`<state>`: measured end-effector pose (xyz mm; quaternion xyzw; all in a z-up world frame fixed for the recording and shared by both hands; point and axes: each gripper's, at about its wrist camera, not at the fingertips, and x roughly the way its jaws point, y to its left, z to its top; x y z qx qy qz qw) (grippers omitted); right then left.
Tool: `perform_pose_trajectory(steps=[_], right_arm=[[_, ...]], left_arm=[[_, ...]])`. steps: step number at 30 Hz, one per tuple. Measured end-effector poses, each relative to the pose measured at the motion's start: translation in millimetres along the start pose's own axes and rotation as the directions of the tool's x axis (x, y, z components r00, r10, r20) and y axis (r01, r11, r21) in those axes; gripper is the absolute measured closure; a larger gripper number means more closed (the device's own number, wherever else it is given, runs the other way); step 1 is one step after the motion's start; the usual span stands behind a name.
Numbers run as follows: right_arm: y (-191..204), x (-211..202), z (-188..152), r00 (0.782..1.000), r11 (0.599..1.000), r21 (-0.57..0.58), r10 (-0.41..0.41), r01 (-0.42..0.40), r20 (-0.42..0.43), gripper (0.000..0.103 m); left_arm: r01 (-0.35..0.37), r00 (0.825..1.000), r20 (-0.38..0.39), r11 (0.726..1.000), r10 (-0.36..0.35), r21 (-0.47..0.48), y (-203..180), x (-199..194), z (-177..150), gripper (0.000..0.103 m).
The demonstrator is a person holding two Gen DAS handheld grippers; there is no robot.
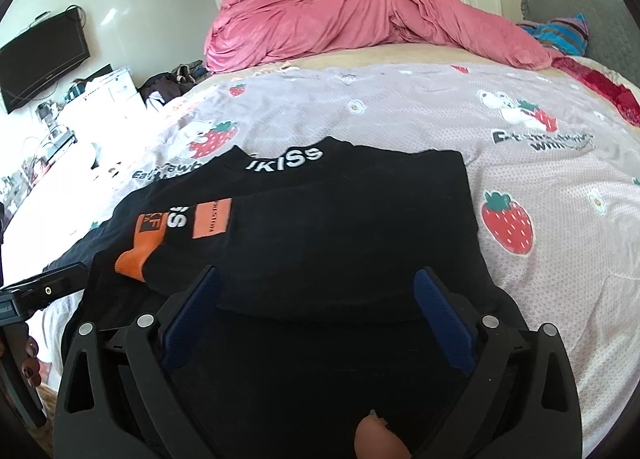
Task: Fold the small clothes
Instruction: 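Move the left tool to the other sleeve's orange cuff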
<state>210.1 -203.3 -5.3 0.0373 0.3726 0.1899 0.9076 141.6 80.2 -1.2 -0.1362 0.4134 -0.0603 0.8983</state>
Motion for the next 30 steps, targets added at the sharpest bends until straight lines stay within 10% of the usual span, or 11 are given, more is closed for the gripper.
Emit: perform_pose_trajectory(steps=[30], right_arm=[[87, -4, 1, 0.994, 0.982, -0.158, 0.106, -0.1, 0.028, 0.005]], left_arm=[[-0.155, 0.982, 0.085, 0.974, 0.17, -0.164, 72, -53, -27, 0.01]])
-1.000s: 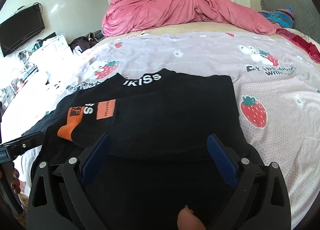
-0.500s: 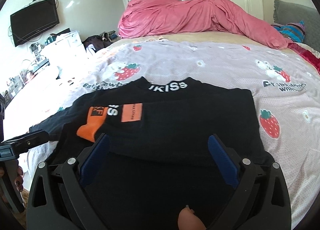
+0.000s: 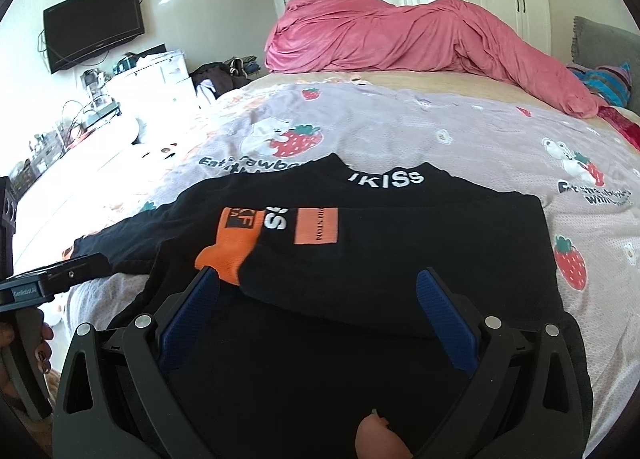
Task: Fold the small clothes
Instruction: 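Move the left tool to the other sleeve's orange cuff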
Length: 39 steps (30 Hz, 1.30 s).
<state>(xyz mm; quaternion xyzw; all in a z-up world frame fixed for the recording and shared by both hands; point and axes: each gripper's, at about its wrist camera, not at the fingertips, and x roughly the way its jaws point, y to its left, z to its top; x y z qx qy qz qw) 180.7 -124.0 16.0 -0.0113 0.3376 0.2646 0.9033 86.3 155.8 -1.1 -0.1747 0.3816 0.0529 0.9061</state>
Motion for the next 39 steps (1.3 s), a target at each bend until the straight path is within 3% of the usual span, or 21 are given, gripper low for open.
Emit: perform_pose_trajectory(steps=[17, 39], right_arm=[[48, 7, 7, 0.998, 0.995, -0.078, 0.063, -0.064, -0.008, 0.005], [128, 27, 16, 0.987, 0.969, -0.189, 0.15, -0.158, -0.053, 0.005]], left_arm=[[-0.093, 0.994, 0.045, 0.985, 0.1, -0.146, 62, -23, -3, 0.01], [-0.162, 0.983, 0.028, 0.925, 0.183, -0.343, 131, -37, -12, 0.009]])
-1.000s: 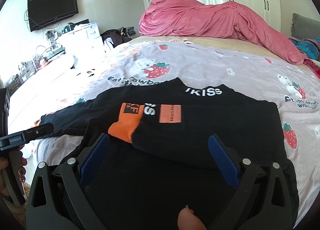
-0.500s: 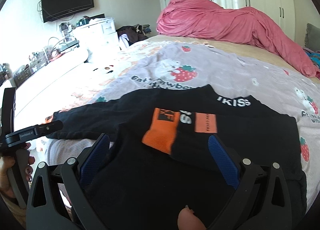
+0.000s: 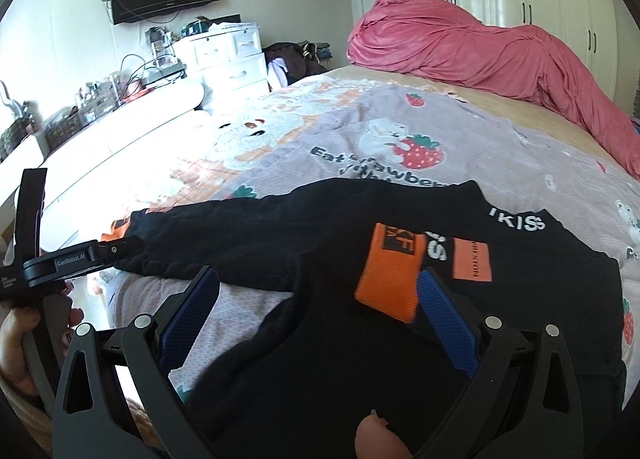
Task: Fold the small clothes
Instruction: 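Move the left tool to the other sleeve's orange cuff, then close the left tool on the second orange cuff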
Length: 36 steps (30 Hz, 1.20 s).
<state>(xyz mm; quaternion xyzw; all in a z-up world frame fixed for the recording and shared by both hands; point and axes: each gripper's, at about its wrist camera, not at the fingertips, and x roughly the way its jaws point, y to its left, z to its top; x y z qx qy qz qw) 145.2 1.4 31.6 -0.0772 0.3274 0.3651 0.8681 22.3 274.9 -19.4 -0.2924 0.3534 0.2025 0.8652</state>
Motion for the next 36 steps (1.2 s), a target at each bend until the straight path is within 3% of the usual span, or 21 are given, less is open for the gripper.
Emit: perform_pose_trajectory(steps=[8, 13, 21, 26, 28, 30, 31, 32, 33, 36], right_arm=[[19, 13, -3, 0.996, 0.997, -0.045, 0.06, -0.063, -0.061, 0.005], [24, 17, -5, 0.995, 0.996, -0.044, 0.075, -0.078, -0.072, 0.005], [6, 14, -4, 0.995, 0.998, -0.002, 0.067, -0.067, -0.074, 0.005], [-10, 7, -6, 0.997, 0.999, 0.01, 0.038, -0.038, -0.069, 0.005], [-16, 4, -6, 0.998, 1.0, 0.012, 0.022, -0.022, -0.066, 0.005], [-23, 0, -8, 0.998, 1.0, 0.017, 0.01, -0.009, -0.064, 0.005], [-28, -2, -9, 0.998, 1.0, 0.02, 0.001, 0.0, -0.062, 0.005], [-31, -4, -9, 0.998, 1.0, 0.022, -0.005, 0.006, -0.06, 0.005], [-36, -7, -11, 0.998, 1.0, 0.023, -0.014, 0.015, -0.058, 0.005], [-47, -13, -16, 0.998, 0.999, 0.034, -0.036, 0.038, -0.054, 0.005]], left_arm=[[-0.014, 1.0, -0.023, 0.998, 0.012, -0.068, 22, 4, 1, 0.009], [0.009, 1.0, -0.024, 0.985, -0.014, -0.174, 41, 5, 1, 0.009], [0.02, 0.999, 0.049, 0.957, -0.006, -0.289, 62, 11, 5, 0.01], [-0.002, 0.995, 0.092, 0.954, 0.031, -0.301, 61, 15, 15, 0.01], [-0.017, 0.992, 0.116, 0.954, 0.053, -0.299, 59, 16, 20, 0.025], [-0.03, 0.99, 0.121, 0.952, 0.07, -0.305, 58, 19, 25, 0.056], [-0.039, 0.989, 0.123, 0.95, 0.081, -0.309, 59, 20, 26, 0.062], [-0.052, 0.988, 0.125, 0.948, 0.096, -0.313, 59, 21, 27, 0.08], [-0.052, 0.987, 0.127, 0.947, 0.096, -0.316, 60, 21, 27, 0.09], [-0.006, 0.988, 0.146, 0.948, 0.055, -0.319, 56, 14, 30, 0.093]])
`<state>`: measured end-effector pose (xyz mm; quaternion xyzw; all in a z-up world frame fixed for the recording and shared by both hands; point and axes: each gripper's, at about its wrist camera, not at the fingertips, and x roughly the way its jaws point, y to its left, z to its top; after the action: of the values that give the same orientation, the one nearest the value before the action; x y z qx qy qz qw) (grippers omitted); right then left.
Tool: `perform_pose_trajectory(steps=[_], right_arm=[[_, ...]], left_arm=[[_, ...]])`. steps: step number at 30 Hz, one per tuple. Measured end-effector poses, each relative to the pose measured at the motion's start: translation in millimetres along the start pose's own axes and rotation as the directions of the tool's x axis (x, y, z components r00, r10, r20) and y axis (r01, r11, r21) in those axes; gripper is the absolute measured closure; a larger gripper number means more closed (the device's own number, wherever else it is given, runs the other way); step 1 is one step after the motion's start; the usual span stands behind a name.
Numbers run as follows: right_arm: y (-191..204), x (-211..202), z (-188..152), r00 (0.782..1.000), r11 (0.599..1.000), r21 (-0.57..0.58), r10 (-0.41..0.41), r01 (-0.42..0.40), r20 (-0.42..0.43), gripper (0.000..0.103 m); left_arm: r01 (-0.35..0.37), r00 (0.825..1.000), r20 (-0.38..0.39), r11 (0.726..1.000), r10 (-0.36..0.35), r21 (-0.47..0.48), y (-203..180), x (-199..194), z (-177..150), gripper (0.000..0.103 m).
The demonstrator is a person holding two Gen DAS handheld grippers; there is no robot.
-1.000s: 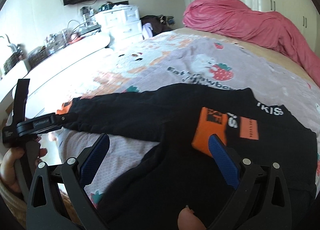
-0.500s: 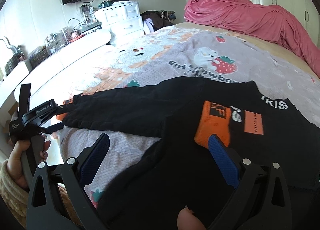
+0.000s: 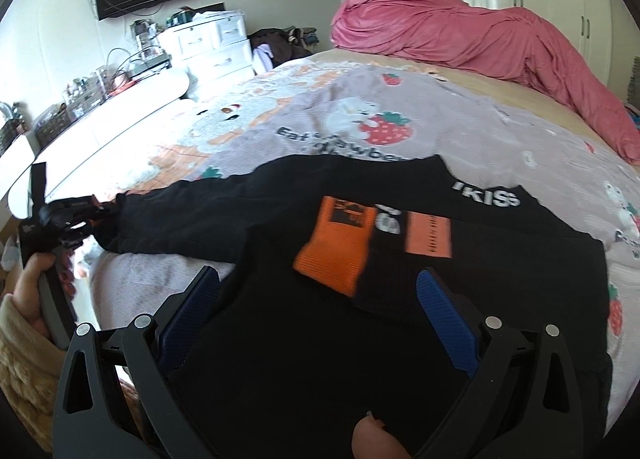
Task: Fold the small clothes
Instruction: 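Close the left tool on the second orange cuff, then carry the cuff across the shirt body, lay it down, open left tool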
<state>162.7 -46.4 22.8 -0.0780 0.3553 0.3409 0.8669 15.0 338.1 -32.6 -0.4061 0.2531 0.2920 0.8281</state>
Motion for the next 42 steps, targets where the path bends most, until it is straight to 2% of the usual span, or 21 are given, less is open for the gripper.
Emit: perform_pose_trajectory(steps=[4, 11, 14, 20, 23, 29, 35, 39, 42], right_arm=[[-24, -5, -9, 1.0, 0.998, 0.064, -0.02, 0.019, 0.003, 0.005], [-62, -15, -19, 1.0, 0.981, 0.195, -0.029, 0.027, 0.007, 0.005], [-71, -21, -20, 0.999, 0.975, 0.221, -0.041, 0.034, 0.024, 0.005], [-94, -32, -20, 0.997, 0.955, 0.296, -0.055, 0.038, 0.05, 0.005], [-105, -38, -21, 0.996, 0.946, 0.32, -0.072, 0.051, 0.056, 0.005], [-127, -48, -24, 0.992, 0.925, 0.374, -0.104, 0.072, 0.066, 0.005], [-149, -59, -28, 0.987, 0.899, 0.425, -0.146, 0.103, 0.069, 0.005], [-163, -66, -30, 0.982, 0.883, 0.453, -0.175, 0.124, 0.071, 0.005], [-173, -71, -32, 0.974, 0.866, 0.475, -0.214, 0.157, 0.068, 0.005]], left_arm=[[0.091, 0.995, 0.025, 0.996, -0.091, 0.01, -19, -15, 0, 0.095], [0.227, 0.97, 0.072, 0.969, -0.234, 0.095, -78, -39, -10, 0.099], [0.298, 0.95, 0.056, 0.946, -0.307, 0.127, -104, -45, -22, 0.099], [0.393, 0.914, 0.027, 0.899, -0.406, 0.194, -149, -49, -44, 0.099], [0.435, 0.895, 0.005, 0.876, -0.445, 0.208, -162, -46, -53, 0.099], [0.516, 0.849, -0.04, 0.812, -0.527, 0.273, -190, -46, -72, 0.099], [0.599, 0.798, -0.144, 0.747, -0.585, 0.288, -218, -34, -97, 0.099], [0.62, 0.784, -0.204, 0.725, -0.586, 0.3, -233, -24, -113, 0.099], [0.642, 0.767, -0.248, 0.701, -0.592, 0.31, -243, -18, -125, 0.099]])
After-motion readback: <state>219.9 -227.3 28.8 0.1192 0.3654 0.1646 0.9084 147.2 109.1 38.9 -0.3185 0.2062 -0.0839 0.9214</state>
